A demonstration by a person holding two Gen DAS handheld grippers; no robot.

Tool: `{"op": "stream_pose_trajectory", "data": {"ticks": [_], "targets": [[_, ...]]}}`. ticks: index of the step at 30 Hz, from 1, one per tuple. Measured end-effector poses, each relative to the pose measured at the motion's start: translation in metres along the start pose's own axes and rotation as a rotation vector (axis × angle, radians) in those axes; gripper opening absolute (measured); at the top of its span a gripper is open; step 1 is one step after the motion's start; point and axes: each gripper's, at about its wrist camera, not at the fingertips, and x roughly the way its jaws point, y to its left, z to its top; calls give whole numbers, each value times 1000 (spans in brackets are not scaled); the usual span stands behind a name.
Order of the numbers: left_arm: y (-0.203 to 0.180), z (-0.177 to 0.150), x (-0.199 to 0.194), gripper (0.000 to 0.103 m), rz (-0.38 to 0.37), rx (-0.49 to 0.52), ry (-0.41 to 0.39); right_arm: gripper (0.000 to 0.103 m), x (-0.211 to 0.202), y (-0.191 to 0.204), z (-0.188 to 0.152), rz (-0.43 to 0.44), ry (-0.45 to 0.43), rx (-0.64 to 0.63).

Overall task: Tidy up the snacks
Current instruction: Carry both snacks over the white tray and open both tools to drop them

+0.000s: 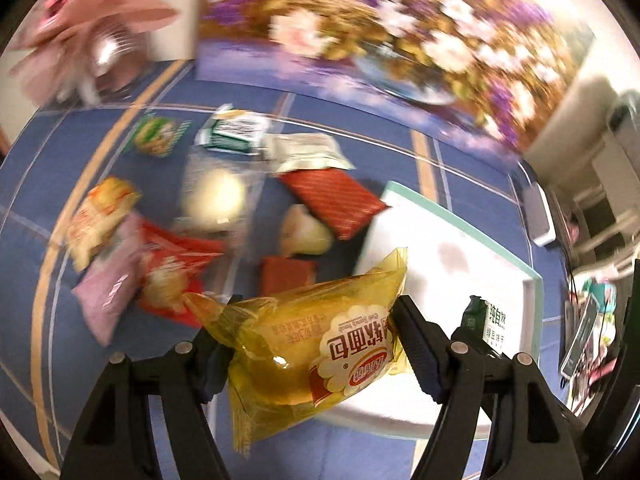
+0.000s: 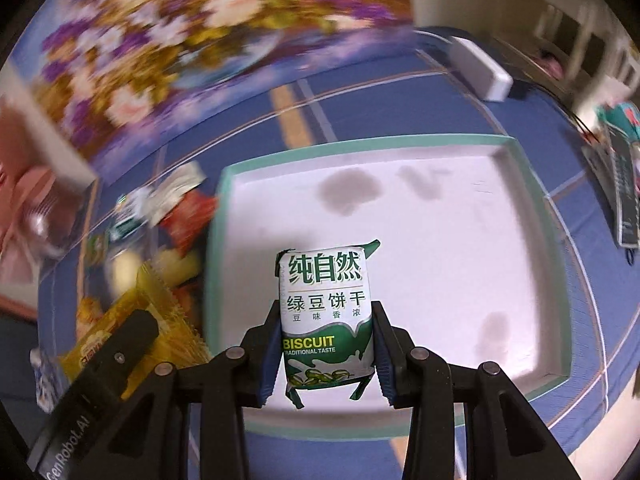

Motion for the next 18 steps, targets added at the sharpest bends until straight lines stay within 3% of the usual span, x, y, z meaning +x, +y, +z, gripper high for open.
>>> {"op": "stream_pose_trajectory", "data": {"ticks": [9, 18], "targets": [[-51, 5, 35, 75, -28, 110, 11, 43, 23, -49, 17, -54, 20, 129], [-75, 13, 64, 75, -36, 151, 38, 43, 40, -85, 31, -102, 29, 211]]}}
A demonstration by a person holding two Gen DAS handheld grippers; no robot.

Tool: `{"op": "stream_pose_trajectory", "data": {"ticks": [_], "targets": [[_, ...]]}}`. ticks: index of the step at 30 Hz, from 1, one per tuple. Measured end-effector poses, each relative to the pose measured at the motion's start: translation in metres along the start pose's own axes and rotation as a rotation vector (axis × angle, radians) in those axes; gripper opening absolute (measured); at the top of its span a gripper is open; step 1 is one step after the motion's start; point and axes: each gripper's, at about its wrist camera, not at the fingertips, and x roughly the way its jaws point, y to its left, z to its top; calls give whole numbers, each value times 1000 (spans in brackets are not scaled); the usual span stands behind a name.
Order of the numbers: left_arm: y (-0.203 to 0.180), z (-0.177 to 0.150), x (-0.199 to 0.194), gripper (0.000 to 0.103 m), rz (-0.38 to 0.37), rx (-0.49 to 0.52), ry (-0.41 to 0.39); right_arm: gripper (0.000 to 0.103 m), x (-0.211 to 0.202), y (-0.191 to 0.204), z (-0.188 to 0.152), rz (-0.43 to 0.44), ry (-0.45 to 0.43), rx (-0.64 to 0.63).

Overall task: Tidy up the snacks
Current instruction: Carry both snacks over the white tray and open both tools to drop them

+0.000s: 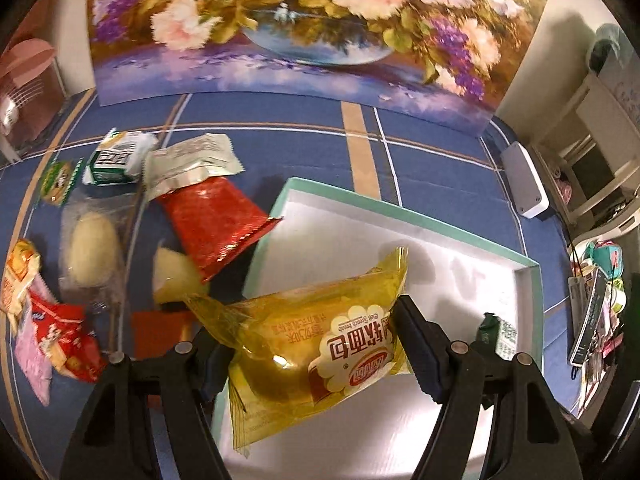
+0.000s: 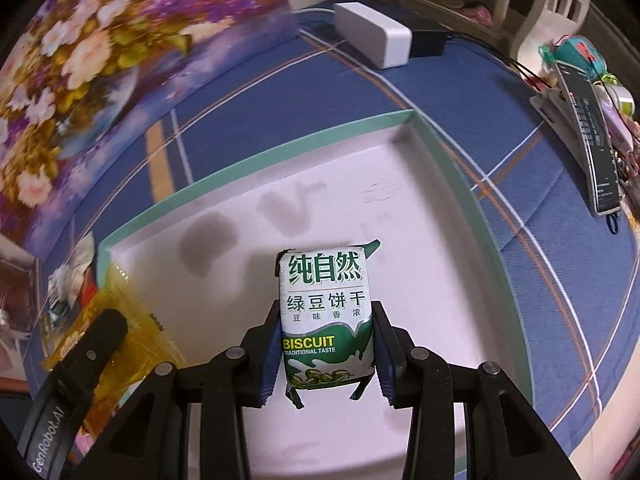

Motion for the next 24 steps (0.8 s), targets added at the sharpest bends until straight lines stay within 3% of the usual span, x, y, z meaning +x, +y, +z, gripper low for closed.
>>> {"op": "stream_pose_trajectory", "data": {"ticks": [8, 11, 18, 20, 22, 24], "targets": [[-11, 4, -8, 76, -4, 33, -19, 43, -3, -4, 3, 1, -11, 8], [-8, 6, -17, 82, -18, 17, -23, 43, -8, -4, 2, 6, -20, -4], [4, 11, -31, 82, 5, -34, -25, 43, -10, -2, 2, 14, -11, -24], [11, 13, -34, 84, 23, -55, -29, 48, -13, -2, 4, 25, -16, -20], [17, 15, -36, 91, 65, -76, -40, 59, -16, -1, 6, 26, -29, -18], [25, 16, -37, 93, 98, -91, -45, 60, -20, 0, 7, 18, -37, -23]]}}
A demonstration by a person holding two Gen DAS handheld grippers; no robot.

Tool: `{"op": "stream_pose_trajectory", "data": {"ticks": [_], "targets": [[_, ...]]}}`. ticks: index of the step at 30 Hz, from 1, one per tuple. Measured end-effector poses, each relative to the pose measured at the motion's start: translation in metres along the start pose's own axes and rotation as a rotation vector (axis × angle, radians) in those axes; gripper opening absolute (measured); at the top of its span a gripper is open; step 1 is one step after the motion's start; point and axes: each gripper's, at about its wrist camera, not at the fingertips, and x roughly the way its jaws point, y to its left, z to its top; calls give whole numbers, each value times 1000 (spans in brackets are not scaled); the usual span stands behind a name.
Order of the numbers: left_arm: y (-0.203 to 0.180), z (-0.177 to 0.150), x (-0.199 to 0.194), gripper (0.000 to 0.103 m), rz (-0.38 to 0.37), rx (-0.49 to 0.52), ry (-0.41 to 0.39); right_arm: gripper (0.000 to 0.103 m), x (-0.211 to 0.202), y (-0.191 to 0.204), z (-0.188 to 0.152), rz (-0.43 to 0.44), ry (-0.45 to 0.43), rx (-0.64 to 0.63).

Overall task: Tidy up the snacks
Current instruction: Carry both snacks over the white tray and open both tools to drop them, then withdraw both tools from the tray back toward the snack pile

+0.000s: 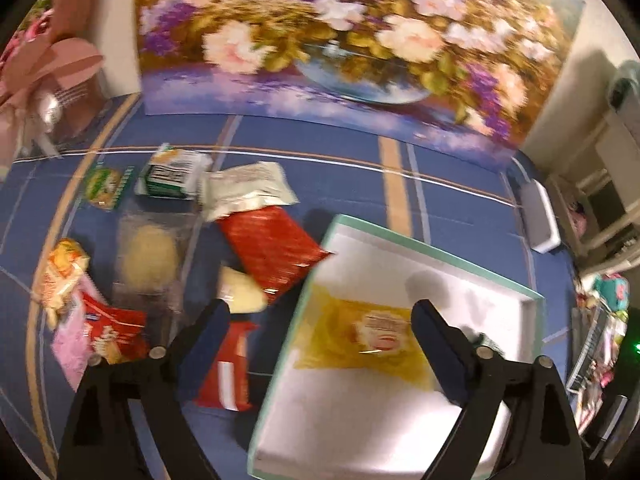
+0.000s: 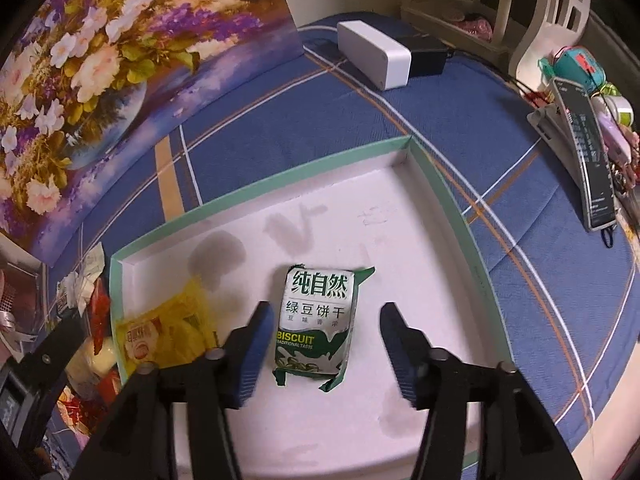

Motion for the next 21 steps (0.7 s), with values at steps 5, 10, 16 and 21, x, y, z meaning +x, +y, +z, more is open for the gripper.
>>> {"op": "stream_pose_trajectory", "data": {"ticks": [5, 10, 16, 21], "targets": [[18, 3, 4, 93, 45, -41, 13, 62, -3, 6, 1, -1, 7, -18], [36, 4, 6, 98, 131, -60, 1, 92, -3, 12, -1, 26, 6, -27], [64, 2, 3, 98, 168, -112, -33, 103, -7, 20, -2, 50, -23, -49], [78, -3, -10, 98, 183, -123, -128, 103, -14, 27, -3, 101, -63, -41]]}}
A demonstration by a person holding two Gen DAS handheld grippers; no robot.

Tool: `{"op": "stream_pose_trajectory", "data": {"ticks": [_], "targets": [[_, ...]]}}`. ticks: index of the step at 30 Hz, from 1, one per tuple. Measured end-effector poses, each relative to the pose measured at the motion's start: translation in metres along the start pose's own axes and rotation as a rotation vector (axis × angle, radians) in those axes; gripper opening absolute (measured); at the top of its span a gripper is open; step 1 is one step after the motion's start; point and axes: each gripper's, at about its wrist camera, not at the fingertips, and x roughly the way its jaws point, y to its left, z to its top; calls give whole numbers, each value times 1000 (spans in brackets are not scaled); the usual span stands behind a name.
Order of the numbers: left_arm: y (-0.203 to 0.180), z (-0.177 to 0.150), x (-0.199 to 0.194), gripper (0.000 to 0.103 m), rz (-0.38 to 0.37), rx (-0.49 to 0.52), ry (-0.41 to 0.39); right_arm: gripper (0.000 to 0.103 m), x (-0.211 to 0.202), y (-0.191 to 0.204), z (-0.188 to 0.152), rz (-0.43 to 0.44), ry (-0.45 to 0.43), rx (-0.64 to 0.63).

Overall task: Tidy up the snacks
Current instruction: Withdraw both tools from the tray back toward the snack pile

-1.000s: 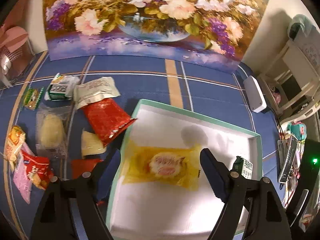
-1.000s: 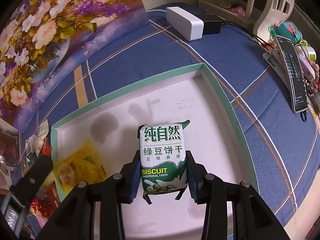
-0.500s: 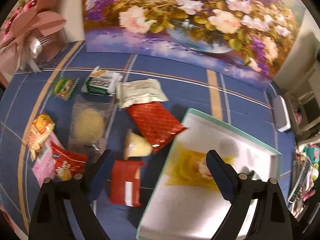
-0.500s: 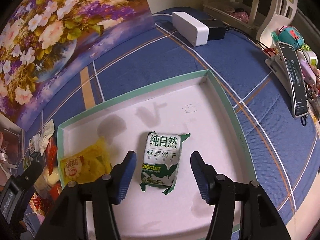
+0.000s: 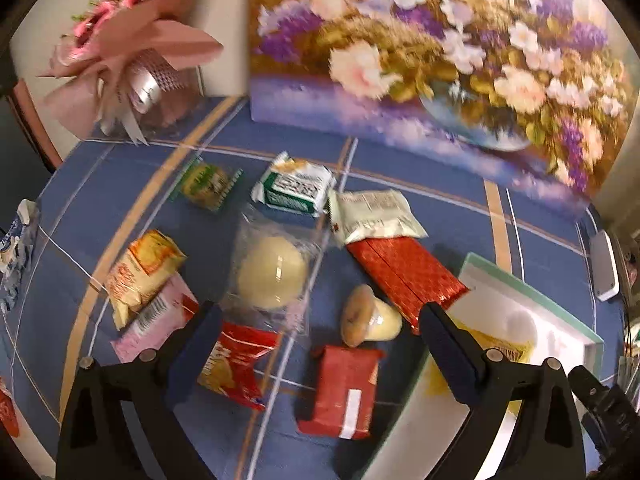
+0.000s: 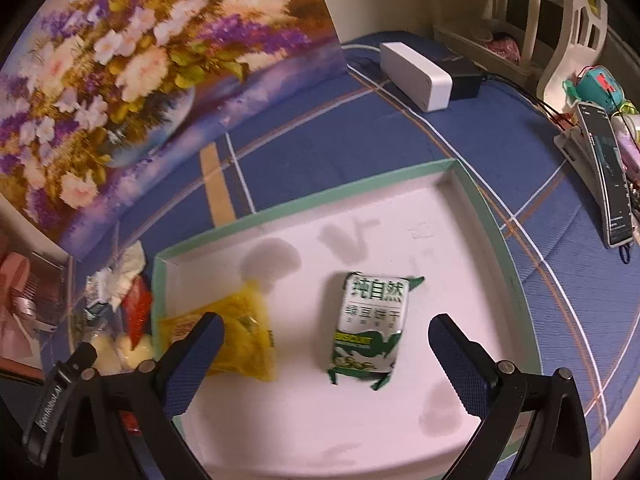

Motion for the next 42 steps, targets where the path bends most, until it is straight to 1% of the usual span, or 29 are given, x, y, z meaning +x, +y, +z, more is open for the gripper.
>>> {"op": "stream_pose_trajectory", "data": {"ticks": [2, 5, 7, 8, 11, 14, 15, 16, 18, 19, 23, 27, 30, 33, 36, 39, 42], "targets": [[5, 0, -3, 98, -20, -12, -10, 103, -2, 5, -1, 20, -8, -8], [10, 0, -9, 98, -26, -19, -29, 103, -4, 11, -4, 49, -14, -20], [14, 1, -15, 98, -54, -22, -45, 103, -8, 16, -7, 92, -31, -33], [16, 1, -17, 98, -67, -18, -50, 103, -9, 20, -8, 97, -39, -44], [22, 3, -25, 98, -96, -8, -50, 103, -12, 31, -11, 99, -52, -80], [32, 5, -28, 98, -104, -21, -31, 103, -11, 37, -13, 134, -33, -84], [36, 6, -29, 98, -103, -22, -31, 103, -11, 38, -14, 136, -33, -87], [39, 5, -31, 98, -85, -14, -42, 103, -11, 41, -15, 143, -34, -93], [46, 5, -34, 98, -25, 3, -64, 103, -14, 46, -16, 144, -56, -94], [51, 5, -36, 98, -13, 0, -76, 103, -15, 49, -17, 150, -64, -100], [80, 10, -46, 98, -34, -74, -105, 103, -20, 70, -24, 201, -80, -132], [107, 13, -57, 98, -25, -131, -135, 103, -27, 98, -34, 224, -89, -205], [129, 14, -61, 98, -20, -172, -129, 103, -33, 120, -42, 265, -86, -258], [151, 12, -64, 98, 12, -210, -129, 103, -37, 141, -52, 279, -82, -316], [171, 10, -66, 98, 21, -245, -119, 103, -37, 155, -63, 312, -59, -352], [182, 6, -63, 98, 29, -256, -100, 103, -34, 168, -72, 318, -43, -386], [185, 3, -52, 98, 46, -232, -50, 102, -30, 178, -79, 317, -23, -414]]}}
